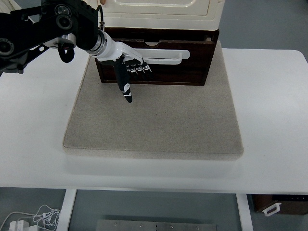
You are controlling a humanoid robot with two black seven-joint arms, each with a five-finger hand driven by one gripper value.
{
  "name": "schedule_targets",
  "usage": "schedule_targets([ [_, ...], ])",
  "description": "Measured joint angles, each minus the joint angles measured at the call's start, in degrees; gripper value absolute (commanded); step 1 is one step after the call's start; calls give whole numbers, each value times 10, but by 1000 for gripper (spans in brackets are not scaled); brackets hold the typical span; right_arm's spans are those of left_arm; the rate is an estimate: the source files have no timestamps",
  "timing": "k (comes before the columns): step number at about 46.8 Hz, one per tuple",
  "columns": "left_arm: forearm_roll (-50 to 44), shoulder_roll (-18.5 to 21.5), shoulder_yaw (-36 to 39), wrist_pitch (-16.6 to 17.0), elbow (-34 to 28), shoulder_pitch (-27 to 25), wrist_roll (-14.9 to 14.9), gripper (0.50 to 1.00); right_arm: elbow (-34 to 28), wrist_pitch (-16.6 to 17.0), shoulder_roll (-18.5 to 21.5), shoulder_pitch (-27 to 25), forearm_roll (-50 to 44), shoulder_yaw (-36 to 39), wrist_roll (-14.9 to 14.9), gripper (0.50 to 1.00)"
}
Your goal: Close the drawer under the combination cabinet
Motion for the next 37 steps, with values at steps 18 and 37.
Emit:
schedule_targets([
  [18,1,0,-1,0,13,0,0,992,0,0,0,0,0,0,0,952],
  [37,5,-4,-1,0,26,-3,-1,988,0,0,0,0,0,0,0,952],
])
